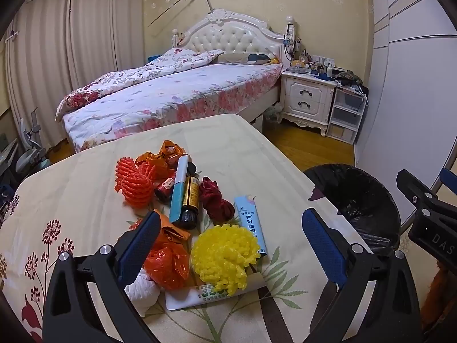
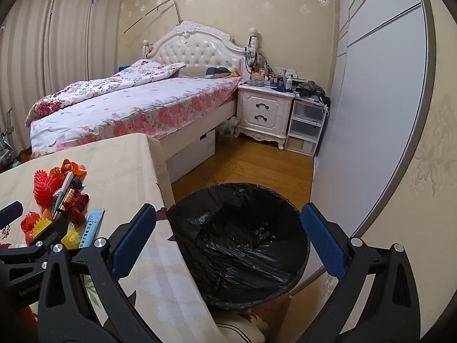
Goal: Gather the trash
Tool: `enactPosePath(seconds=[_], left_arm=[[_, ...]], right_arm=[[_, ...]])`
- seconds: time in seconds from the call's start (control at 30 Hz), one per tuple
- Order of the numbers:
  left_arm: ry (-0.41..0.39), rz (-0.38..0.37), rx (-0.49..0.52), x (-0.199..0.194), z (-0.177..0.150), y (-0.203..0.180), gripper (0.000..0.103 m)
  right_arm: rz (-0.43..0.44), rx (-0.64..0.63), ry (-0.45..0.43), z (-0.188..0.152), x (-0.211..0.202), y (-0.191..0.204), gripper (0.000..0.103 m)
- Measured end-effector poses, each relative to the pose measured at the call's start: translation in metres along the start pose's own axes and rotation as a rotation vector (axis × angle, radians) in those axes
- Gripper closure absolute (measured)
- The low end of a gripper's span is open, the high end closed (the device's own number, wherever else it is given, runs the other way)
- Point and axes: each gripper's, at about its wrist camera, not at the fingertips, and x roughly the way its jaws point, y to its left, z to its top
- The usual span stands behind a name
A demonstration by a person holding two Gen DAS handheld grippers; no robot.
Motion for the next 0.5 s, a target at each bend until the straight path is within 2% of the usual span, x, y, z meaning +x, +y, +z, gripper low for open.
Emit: enactPosePath(seconds=[0.5], left_arm=[[-0.005, 0.004, 0.001, -0.0014, 0.0000, 0.0008, 0.007]], right_arm=[[0.003, 0.002, 0.021, -0.0065, 0.0089, -0.0077, 0.004]])
